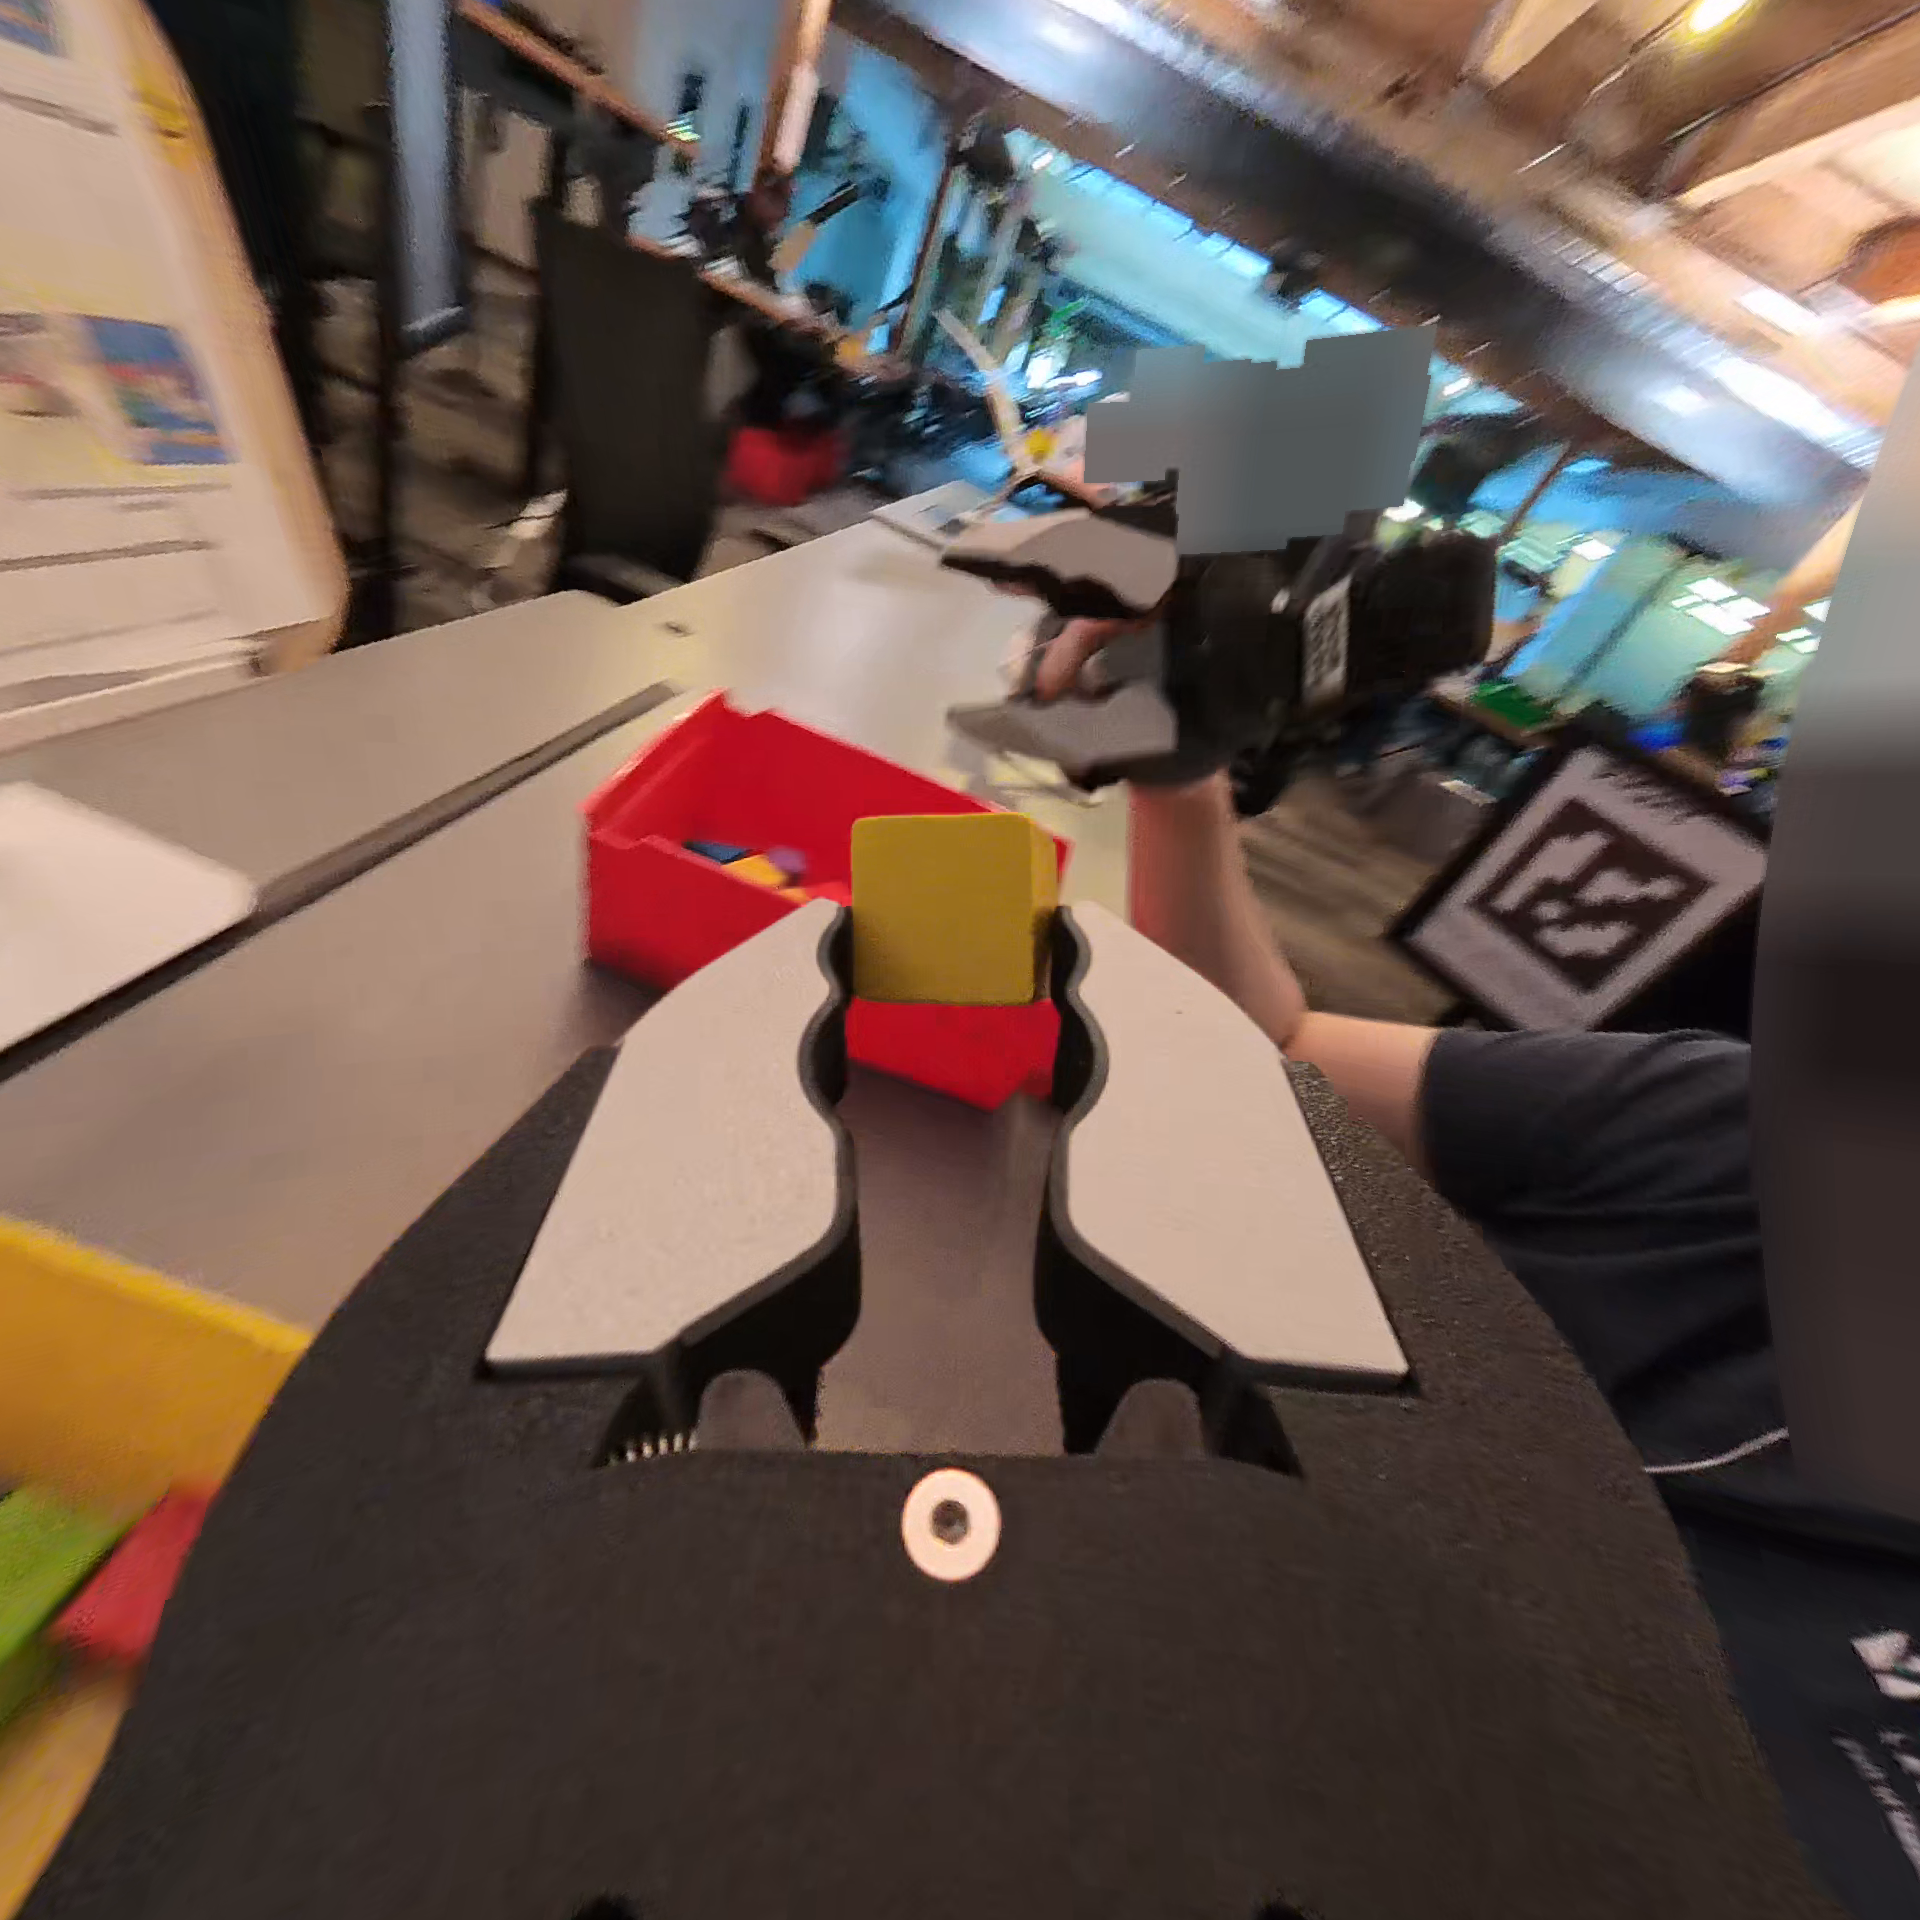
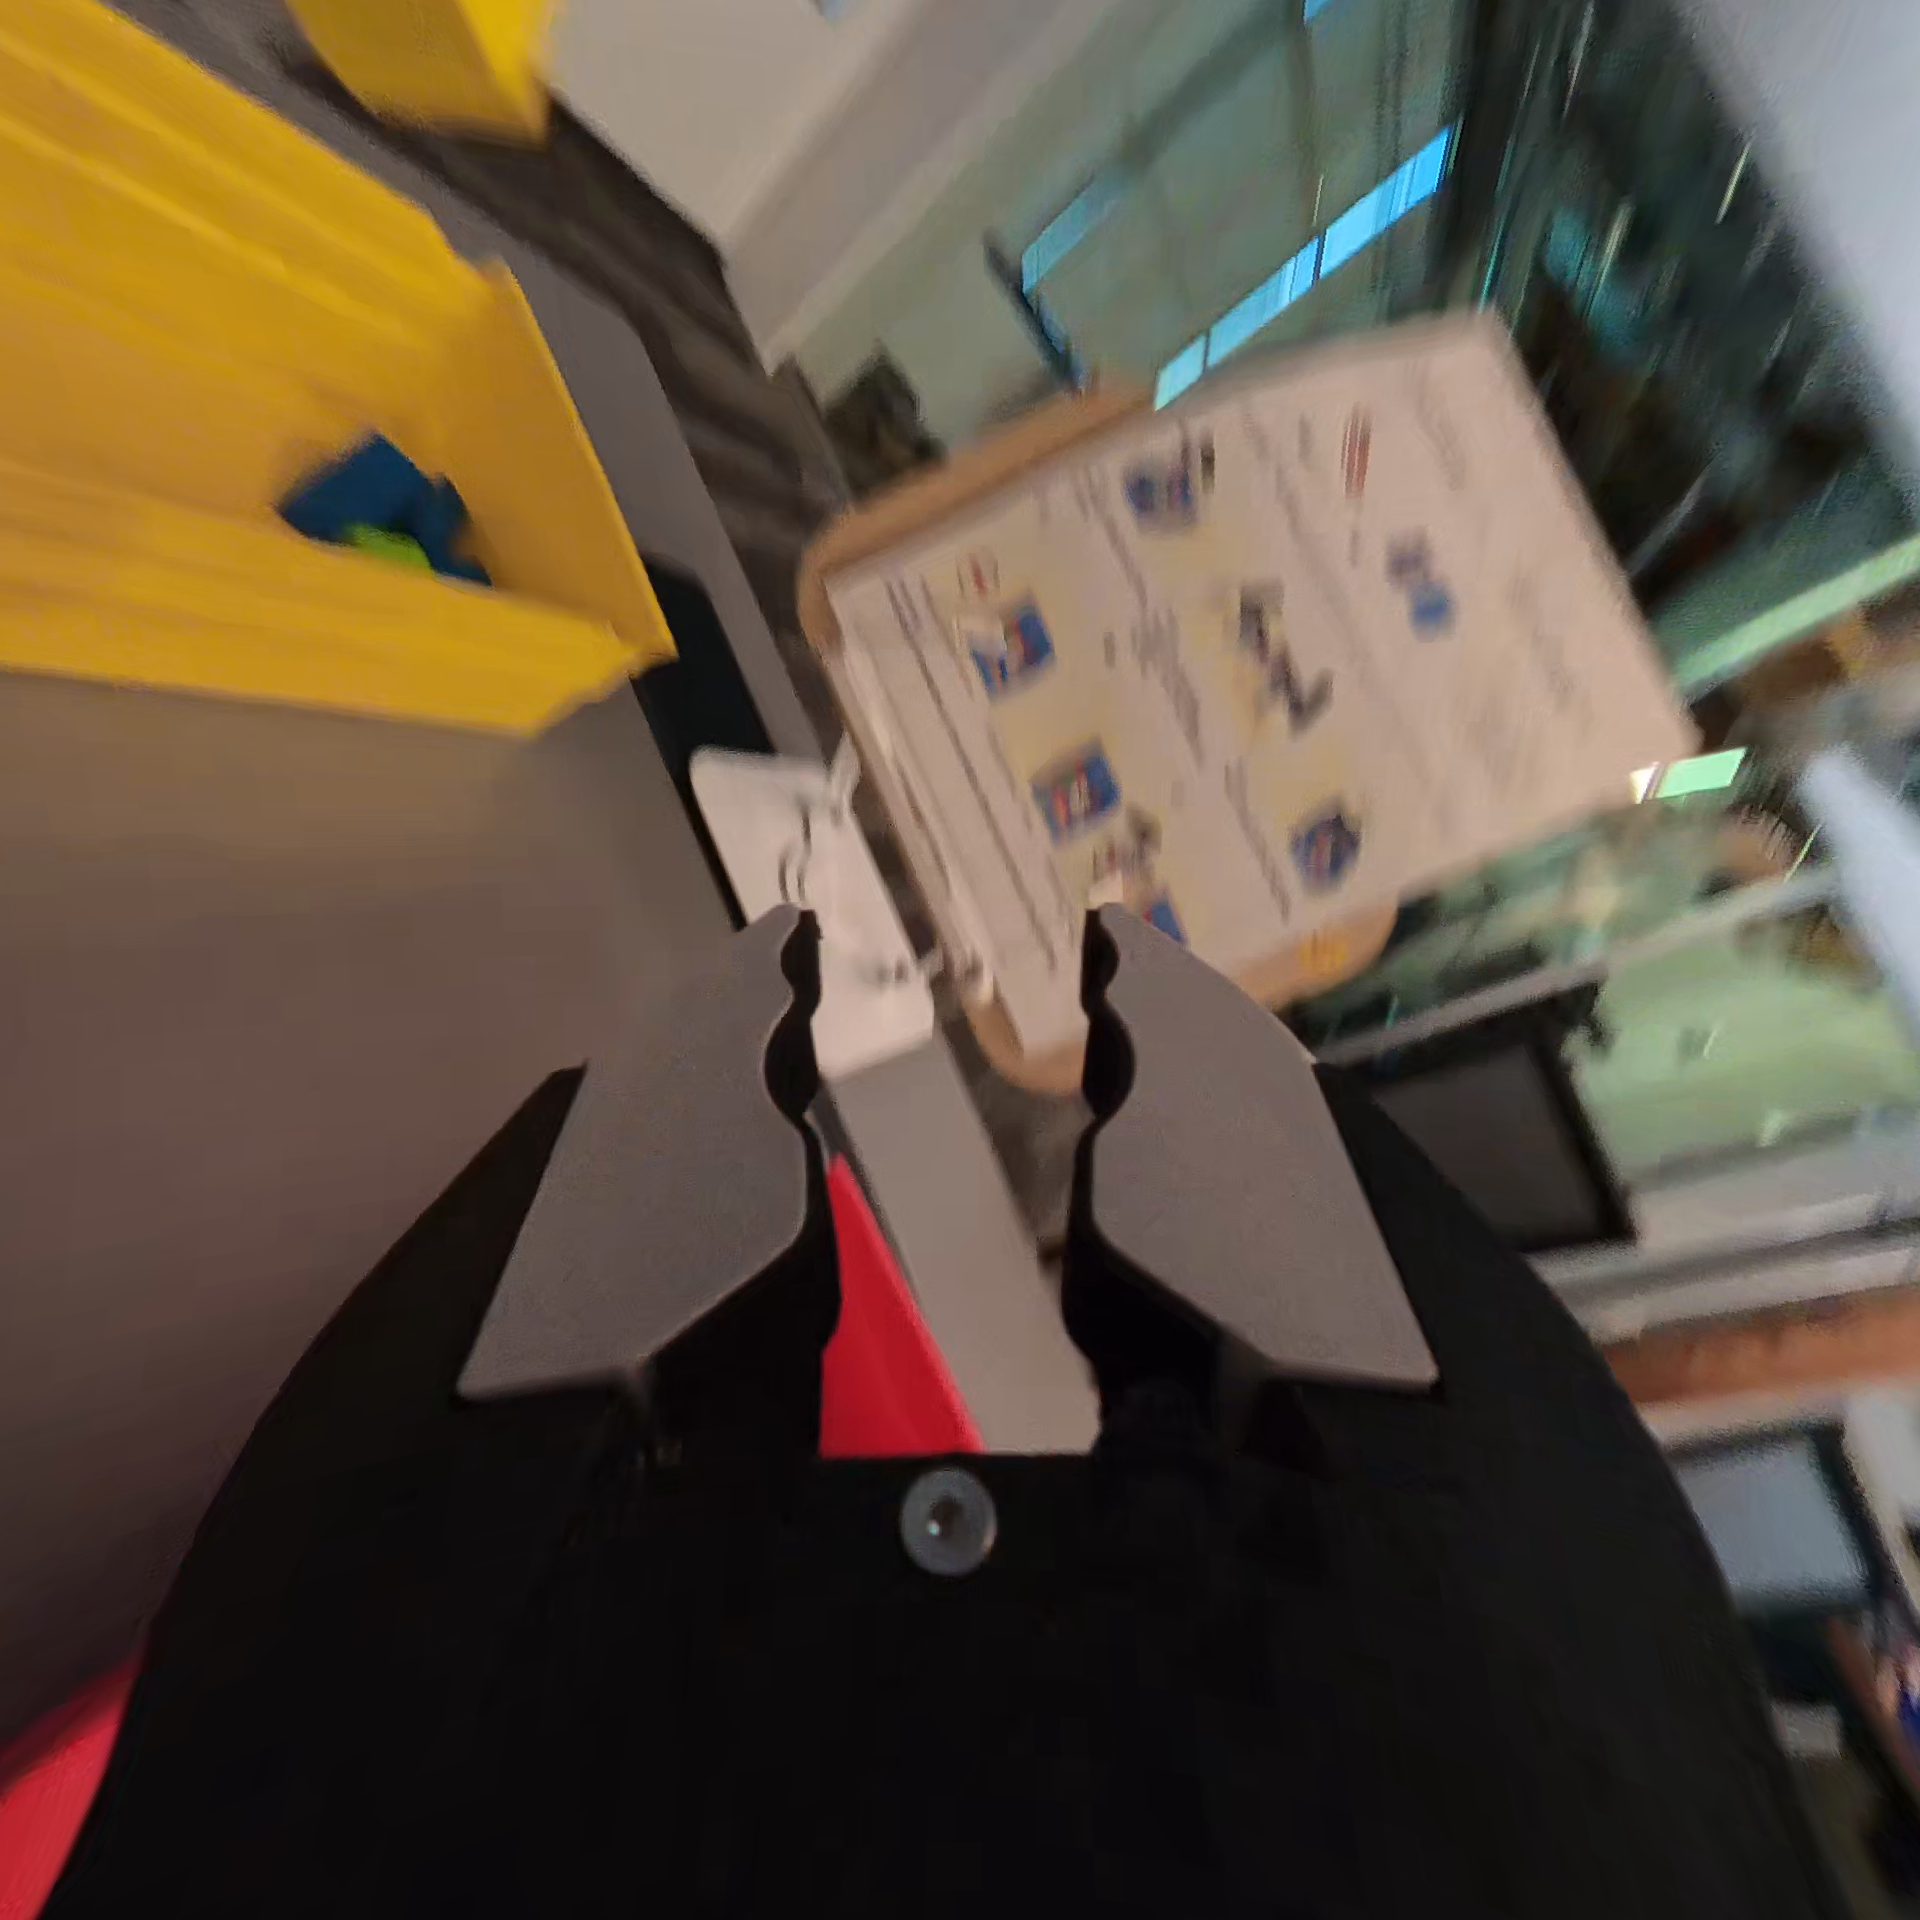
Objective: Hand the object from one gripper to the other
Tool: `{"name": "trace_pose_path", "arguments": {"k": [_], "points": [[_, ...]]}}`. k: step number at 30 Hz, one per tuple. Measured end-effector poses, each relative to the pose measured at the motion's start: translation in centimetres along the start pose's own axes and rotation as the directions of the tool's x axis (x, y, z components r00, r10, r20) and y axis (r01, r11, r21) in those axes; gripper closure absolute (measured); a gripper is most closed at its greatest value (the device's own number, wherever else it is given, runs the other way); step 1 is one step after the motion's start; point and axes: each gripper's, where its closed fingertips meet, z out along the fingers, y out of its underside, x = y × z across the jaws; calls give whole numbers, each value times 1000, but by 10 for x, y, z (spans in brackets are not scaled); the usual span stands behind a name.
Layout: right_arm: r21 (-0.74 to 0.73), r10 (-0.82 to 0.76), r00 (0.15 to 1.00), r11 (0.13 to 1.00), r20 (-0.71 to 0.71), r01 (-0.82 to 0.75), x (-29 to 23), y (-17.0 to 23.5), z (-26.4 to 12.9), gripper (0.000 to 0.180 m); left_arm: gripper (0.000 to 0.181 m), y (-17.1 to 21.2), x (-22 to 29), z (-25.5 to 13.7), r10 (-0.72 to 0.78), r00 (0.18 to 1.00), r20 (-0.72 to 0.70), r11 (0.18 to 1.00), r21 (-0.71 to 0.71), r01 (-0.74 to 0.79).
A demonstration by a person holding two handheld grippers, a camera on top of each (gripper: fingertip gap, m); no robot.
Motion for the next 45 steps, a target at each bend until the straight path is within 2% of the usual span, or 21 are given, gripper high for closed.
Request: {"name": "trace_pose_path", "arguments": {"k": [3,6,8,10,12,16,19,23,29,32,34,35,37,40,42,45], "points": [[228,-110,993,967,-36,116,-31,-59,-2,129,145,-2,21,14,-70,990,-124,997,25,73],[347,-118,992,930,-34,123,-57,-93,-5,130,145,-2,35,28,-130,968,-212,989,46,143],[336,-138,988,929,-70,154,-63,-100,-2,129,145,-1,40,37,-155,958,-242,984,50,172],[350,-132,975,918,-181,189,-55,-108,-6,130,145,1,43,44,-169,952,-255,981,50,187],[395,-102,985,906,-142,151,-62,-114,-9,131,145,0,48,47,-170,944,-283,979,64,196],[364,-62,988,925,-142,111,-60,-112,-4,132,145,2,54,53,-165,936,-311,980,60,192],[393,-18,993,917,-118,63,-61,-117,-7,145,145,6,59,59,-146,935,-324,984,52,172],[370,5,997,929,-75,23,-59,-113,-6,144,147,3,59,58,-85,938,-337,988,92,122],[323,9,1000,946,-8,-6,-51,-104,-13,145,141,-2,62,54,22,962,-273,992,127,13],[148,-1,1000,989,-6,2,-21,-65,-18,145,142,-13,50,40,54,982,-183,985,172,-22],[-82,102,992,992,69,-96,-4,-10,-26,145,147,-19,44,30,64,987,-147,981,188,-35],[-222,197,974,960,111,-169,-1,25,-33,145,153,-21,42,25,71,989,-134,980,192,-44],[-491,399,899,828,178,-271,-11,96,-53,145,156,-25,38,17,87,991,-104,977,201,-65],[-767,583,794,585,172,-263,-38,184,-88,144,156,-29,39,9,107,991,-80,974,207,-89],[-870,670,728,439,149,-225,-57,219,-104,144,156,-30,40,6,126,990,-60,973,201,-111],[-944,719,683,300,131,-135,-79,251,-115,144,157,-30,41,5,151,988,-37,971,191,-141]]}}
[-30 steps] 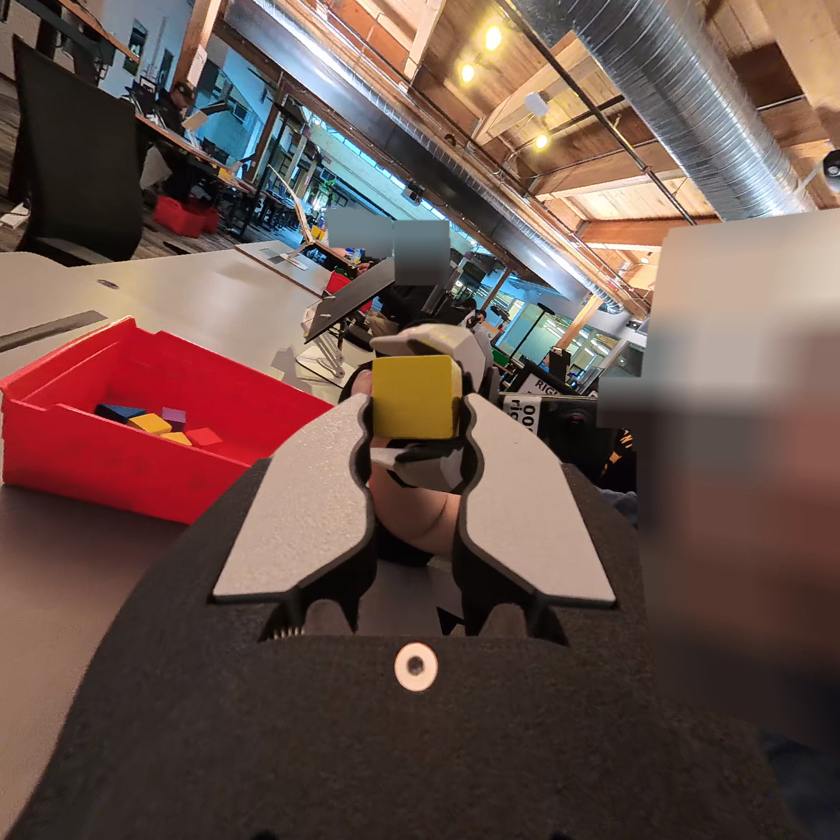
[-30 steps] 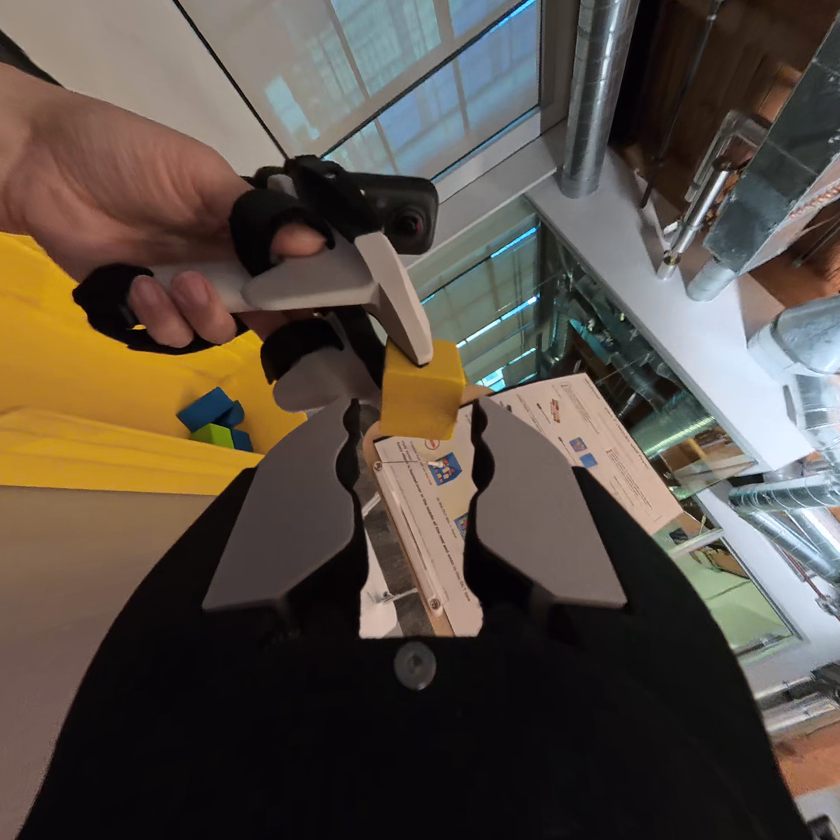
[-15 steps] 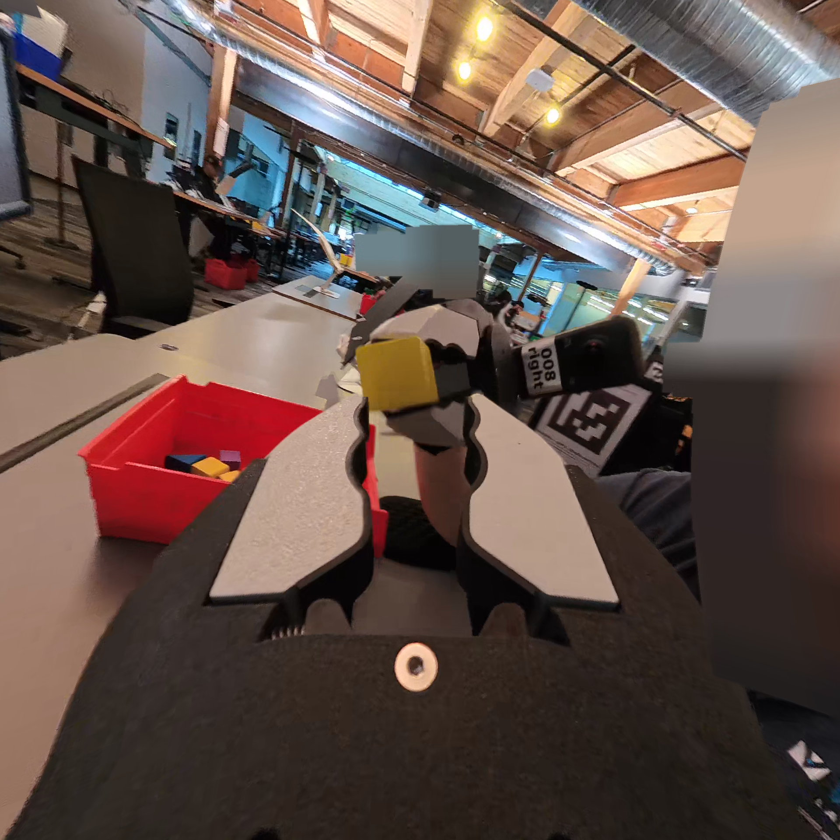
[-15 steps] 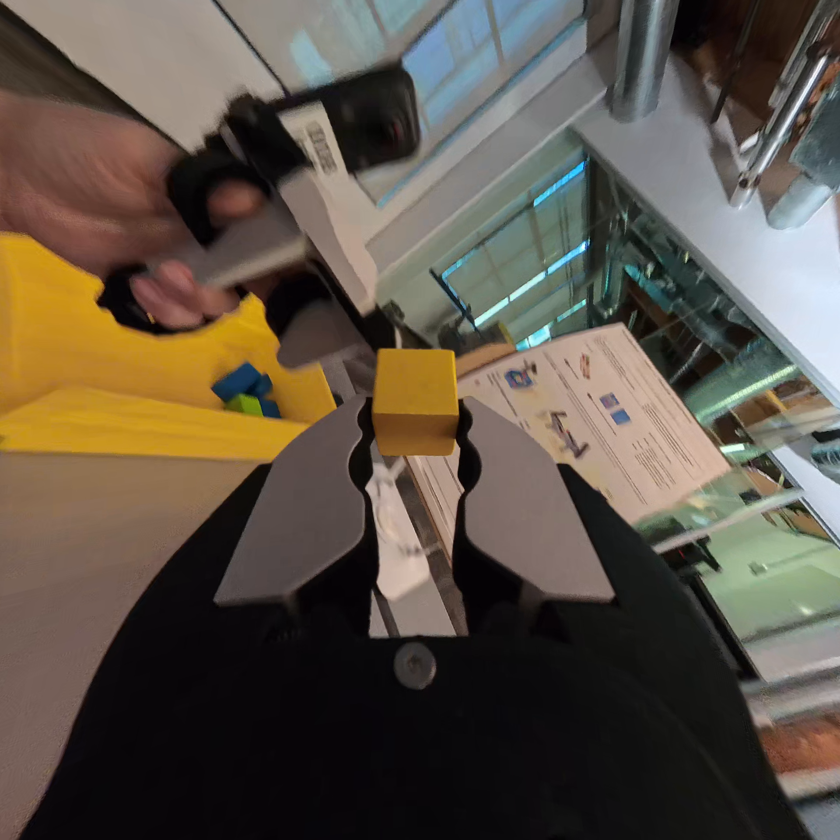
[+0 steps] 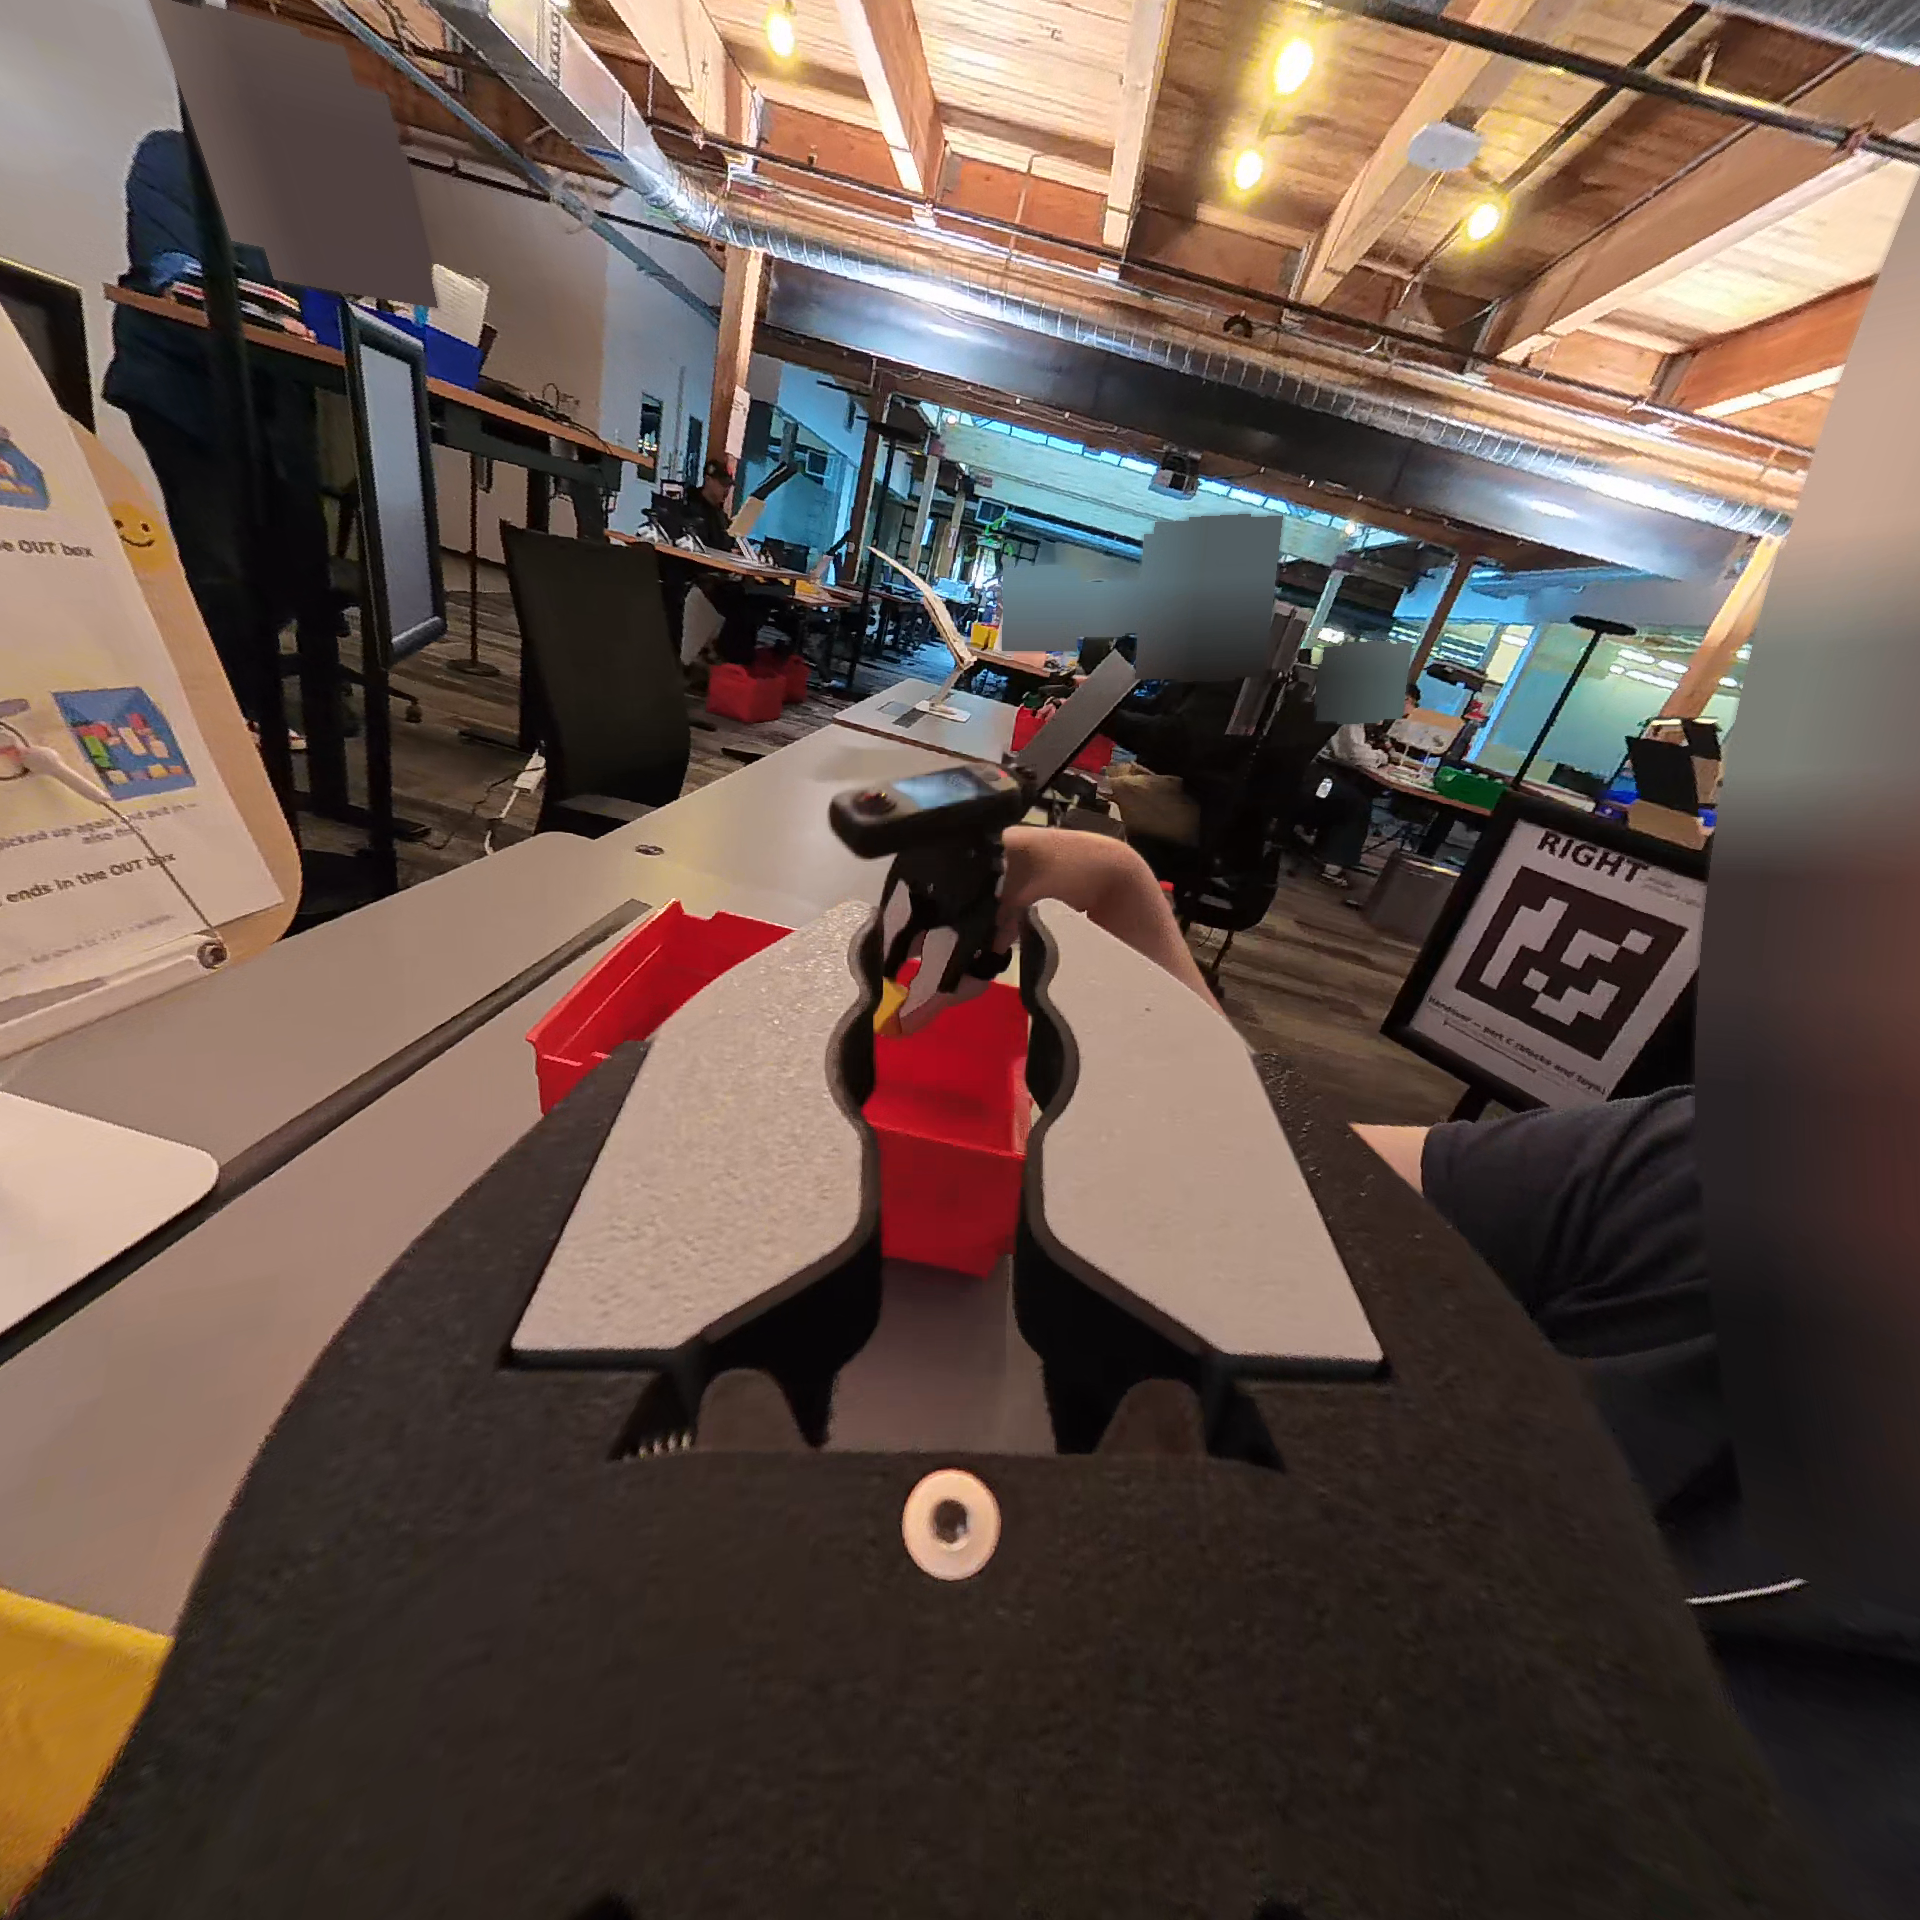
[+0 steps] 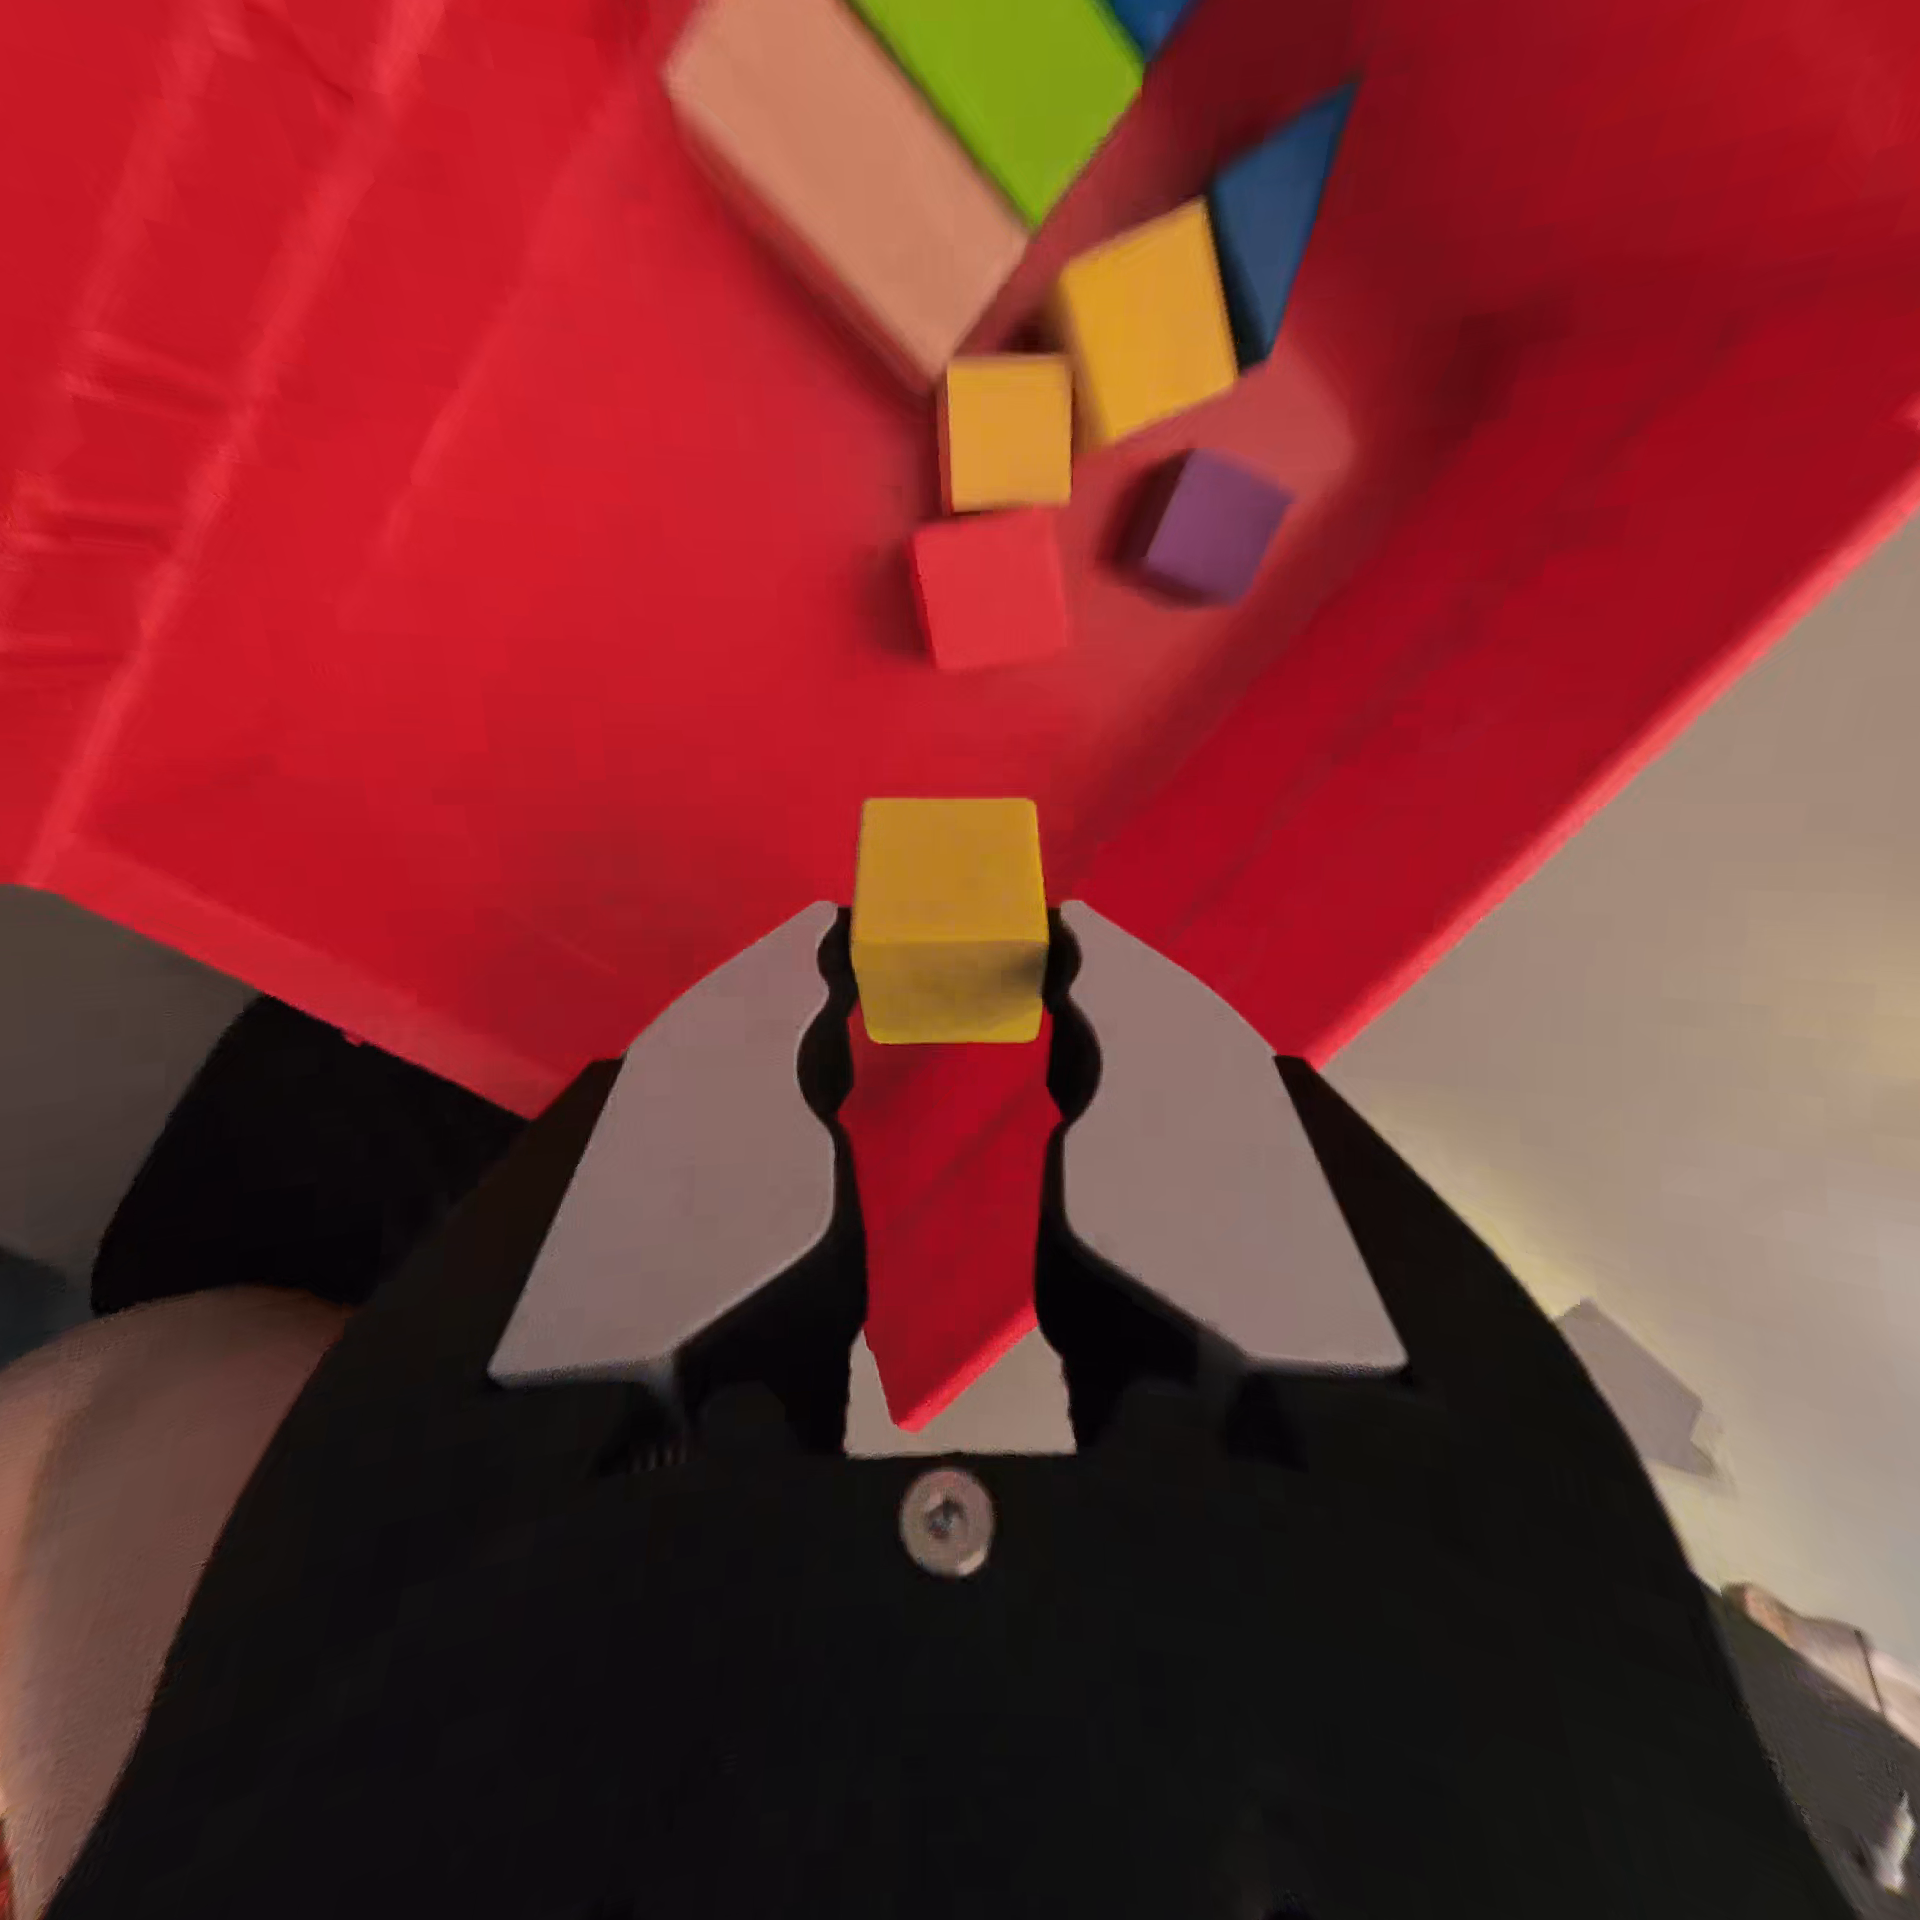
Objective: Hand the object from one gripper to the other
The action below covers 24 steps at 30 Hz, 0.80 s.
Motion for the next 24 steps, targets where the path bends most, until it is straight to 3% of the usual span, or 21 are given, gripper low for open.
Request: {"name": "trace_pose_path", "arguments": {"k": [8,24], "points": [[-170,-4,1000,985,8,5,15,4,47,144,163,5,1,2,-1,1000,-15,1000,-30,1],[-205,-1,1000,979,14,4,23,-7,77,144,162,6,3,2,-9,1000,-28,999,-38,8]]}}
